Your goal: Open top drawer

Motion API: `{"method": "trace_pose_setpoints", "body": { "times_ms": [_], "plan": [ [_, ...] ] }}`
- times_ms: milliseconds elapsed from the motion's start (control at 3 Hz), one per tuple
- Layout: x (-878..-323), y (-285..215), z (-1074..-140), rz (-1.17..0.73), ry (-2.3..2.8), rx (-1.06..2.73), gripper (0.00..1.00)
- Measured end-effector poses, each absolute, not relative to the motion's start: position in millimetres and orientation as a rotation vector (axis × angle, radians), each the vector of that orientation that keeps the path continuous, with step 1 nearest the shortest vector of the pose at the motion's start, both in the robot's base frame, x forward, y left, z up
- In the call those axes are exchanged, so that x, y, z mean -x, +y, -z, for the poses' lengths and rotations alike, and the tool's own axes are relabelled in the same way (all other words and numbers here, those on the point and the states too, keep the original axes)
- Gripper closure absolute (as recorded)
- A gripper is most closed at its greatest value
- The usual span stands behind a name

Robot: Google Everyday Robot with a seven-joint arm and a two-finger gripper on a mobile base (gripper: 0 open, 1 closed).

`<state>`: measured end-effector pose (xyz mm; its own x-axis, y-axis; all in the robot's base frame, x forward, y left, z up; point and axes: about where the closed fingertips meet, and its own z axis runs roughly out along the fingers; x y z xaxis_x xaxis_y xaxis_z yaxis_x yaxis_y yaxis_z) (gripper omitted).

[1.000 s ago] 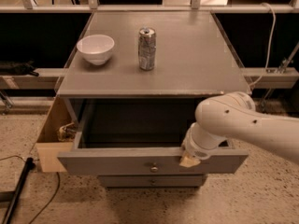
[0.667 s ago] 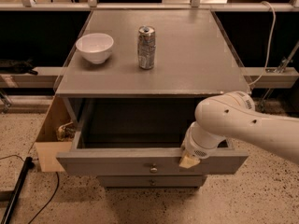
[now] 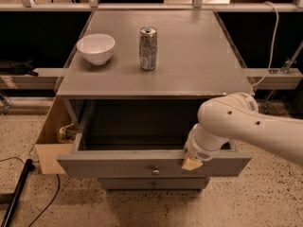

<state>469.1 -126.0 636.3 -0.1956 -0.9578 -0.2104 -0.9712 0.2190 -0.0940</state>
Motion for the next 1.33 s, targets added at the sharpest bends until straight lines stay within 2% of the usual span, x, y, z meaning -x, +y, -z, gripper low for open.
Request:
{"method": "trace_pose_setpoints", "body": {
  "times_ms": [333,667,1000,1333],
  "plan": [
    [-469.1,-126.0,-636.3,-0.087,2.268,1.832,0.15],
    [-469.0,-126.0,-636.3,-0.087,2.268,1.832,0.0],
    [-469.0,-126.0,-636.3,-0.087,2.268,1.832,0.18],
    [-463.9,-127.8,-636.4,-0.087,2.271,1.834,0.41]
  ]
}}
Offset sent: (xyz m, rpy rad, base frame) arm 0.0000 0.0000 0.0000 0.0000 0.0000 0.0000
